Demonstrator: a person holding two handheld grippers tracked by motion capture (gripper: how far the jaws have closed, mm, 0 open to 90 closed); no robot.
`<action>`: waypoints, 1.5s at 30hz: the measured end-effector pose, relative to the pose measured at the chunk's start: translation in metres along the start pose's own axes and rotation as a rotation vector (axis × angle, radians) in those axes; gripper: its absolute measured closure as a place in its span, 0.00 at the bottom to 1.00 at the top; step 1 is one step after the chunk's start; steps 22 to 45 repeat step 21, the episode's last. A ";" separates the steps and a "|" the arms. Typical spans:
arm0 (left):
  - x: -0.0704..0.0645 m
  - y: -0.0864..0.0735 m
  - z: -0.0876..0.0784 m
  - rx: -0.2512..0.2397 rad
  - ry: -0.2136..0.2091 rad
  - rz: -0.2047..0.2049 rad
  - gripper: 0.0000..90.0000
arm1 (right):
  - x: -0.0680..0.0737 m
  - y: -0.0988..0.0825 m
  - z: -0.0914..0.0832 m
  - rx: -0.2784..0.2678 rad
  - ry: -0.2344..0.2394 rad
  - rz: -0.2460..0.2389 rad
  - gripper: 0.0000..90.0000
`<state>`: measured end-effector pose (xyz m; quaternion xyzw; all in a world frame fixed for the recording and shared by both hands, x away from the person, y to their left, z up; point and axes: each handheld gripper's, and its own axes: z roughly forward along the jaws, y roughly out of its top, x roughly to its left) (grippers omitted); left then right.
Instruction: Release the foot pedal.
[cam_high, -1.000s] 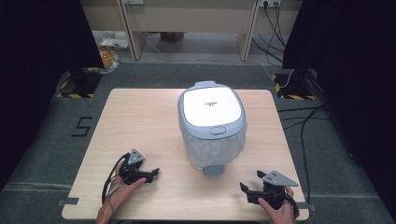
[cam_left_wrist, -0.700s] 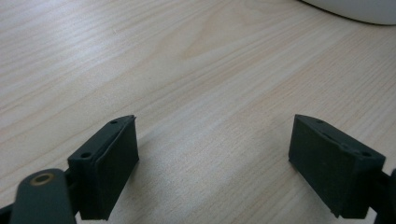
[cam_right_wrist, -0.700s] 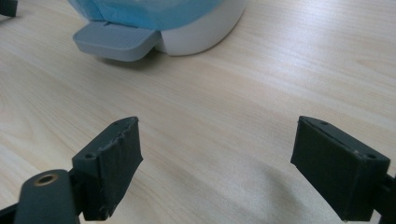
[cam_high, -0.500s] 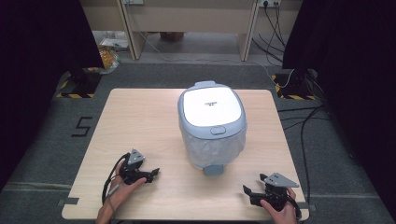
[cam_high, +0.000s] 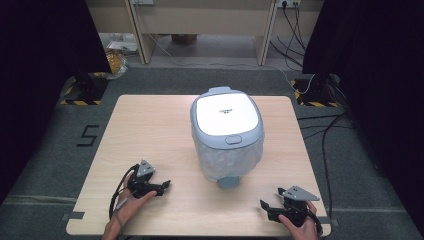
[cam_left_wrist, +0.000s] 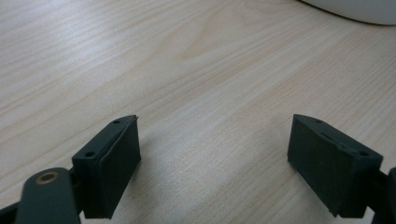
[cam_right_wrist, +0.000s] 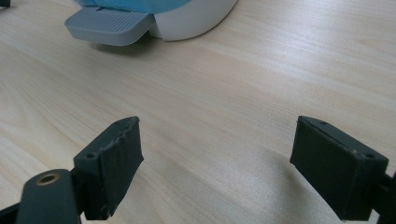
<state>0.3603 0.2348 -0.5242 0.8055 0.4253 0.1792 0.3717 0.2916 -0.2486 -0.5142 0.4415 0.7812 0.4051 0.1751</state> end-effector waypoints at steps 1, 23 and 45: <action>0.000 0.000 0.000 0.000 0.000 0.000 0.18 | 0.000 0.000 0.000 0.000 0.000 0.000 0.18; 0.000 0.000 0.000 0.000 -0.001 0.000 0.18 | -0.001 -0.006 0.002 0.029 0.006 0.009 0.17; 0.000 0.000 0.000 0.000 -0.001 0.000 0.18 | -0.001 -0.006 0.002 0.029 0.006 0.009 0.17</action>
